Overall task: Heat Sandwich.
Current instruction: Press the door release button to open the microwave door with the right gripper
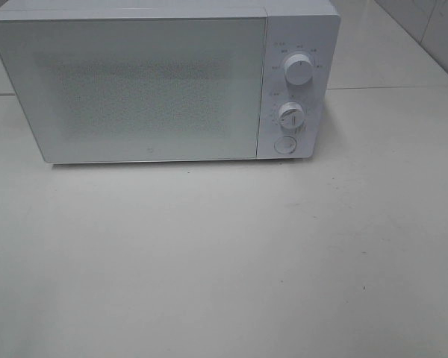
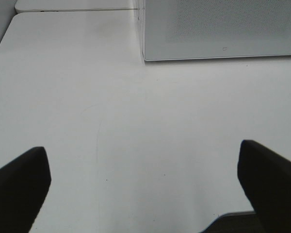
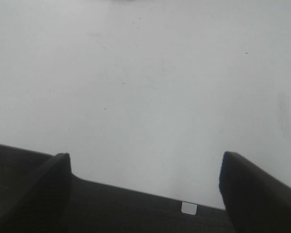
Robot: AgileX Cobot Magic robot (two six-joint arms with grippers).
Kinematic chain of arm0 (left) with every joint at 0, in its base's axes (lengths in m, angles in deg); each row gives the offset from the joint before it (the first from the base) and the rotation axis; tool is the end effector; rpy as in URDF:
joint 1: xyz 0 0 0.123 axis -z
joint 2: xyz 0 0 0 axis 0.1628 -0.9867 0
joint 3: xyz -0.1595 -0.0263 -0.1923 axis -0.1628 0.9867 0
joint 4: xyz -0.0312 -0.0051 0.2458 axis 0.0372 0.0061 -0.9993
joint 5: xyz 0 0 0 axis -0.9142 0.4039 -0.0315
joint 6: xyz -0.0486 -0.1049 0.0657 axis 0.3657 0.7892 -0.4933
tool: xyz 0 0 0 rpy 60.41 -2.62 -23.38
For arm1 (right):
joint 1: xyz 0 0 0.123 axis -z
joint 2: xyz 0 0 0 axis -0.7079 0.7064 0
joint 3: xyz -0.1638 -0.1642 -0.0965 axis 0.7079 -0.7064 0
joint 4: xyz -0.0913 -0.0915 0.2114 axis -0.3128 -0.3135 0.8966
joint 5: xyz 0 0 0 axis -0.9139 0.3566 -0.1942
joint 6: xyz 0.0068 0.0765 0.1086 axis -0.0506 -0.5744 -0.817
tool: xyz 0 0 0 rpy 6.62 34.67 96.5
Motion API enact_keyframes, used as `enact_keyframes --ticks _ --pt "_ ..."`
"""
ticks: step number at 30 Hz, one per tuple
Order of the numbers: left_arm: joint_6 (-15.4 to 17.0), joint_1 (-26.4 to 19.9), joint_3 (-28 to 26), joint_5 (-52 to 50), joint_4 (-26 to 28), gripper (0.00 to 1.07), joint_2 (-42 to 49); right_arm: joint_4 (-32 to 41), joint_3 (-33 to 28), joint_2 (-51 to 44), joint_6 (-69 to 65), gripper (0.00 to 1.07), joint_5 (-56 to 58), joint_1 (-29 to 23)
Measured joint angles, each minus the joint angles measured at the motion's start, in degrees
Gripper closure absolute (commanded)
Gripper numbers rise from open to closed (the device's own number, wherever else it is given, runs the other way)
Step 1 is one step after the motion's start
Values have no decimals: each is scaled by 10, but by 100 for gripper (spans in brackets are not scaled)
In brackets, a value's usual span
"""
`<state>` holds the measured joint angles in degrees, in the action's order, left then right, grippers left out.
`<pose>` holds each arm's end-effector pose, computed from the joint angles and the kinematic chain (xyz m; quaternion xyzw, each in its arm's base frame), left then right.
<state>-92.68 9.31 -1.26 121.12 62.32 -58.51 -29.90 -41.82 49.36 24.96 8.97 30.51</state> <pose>0.0594 -0.0111 0.2600 0.0293 0.8510 -0.0312 0.5234 0.0885 0.0143 0.2732 -0.0819 0.9072 0.0334 0.4112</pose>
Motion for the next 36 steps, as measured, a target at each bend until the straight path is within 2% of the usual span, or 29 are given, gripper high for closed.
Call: enact_keyframes --ticks 10,14,19,36 --pt "0 0 0 0 0 9 0 1 -66 -116 -16 31 -21 62" --pt "0 0 0 0 0 9 0 0 -69 -146 -18 31 -36 80" --pt "0 0 0 0 0 9 0 0 -80 -180 -18 31 -64 87" --pt "0 0 0 0 0 9 0 1 -93 -182 -18 31 -87 87"
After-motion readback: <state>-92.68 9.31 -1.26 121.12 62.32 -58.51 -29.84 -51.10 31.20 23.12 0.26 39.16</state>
